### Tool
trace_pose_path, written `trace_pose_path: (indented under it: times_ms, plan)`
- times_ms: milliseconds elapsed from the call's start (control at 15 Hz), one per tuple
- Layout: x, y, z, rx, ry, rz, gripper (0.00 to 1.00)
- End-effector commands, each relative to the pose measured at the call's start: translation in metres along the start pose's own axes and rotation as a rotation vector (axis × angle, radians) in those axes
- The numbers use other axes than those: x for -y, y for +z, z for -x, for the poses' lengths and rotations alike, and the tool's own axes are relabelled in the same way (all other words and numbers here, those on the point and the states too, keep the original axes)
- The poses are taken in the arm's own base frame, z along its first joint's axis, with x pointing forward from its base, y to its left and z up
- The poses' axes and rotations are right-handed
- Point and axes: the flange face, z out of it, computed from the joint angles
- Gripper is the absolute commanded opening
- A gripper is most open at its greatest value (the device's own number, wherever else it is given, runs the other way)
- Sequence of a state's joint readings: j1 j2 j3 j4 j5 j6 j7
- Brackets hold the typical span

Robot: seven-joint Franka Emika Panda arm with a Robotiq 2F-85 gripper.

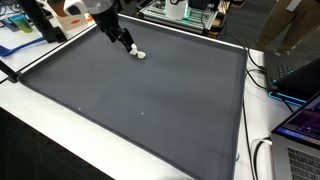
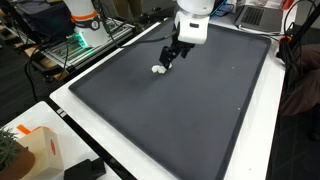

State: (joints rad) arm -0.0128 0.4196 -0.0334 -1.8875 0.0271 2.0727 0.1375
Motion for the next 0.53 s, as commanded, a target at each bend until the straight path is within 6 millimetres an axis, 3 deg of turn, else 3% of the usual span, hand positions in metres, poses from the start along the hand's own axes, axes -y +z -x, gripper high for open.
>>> trace_pose_path:
  times_ms: [0,467]
  plan:
    - [-0.0035,0.0036,-0.0033,0.042,0.029,-0.013,1.00]
    - [-0.0128,0.0088,-0.0066,0.165,0.039,-0.020,1.00]
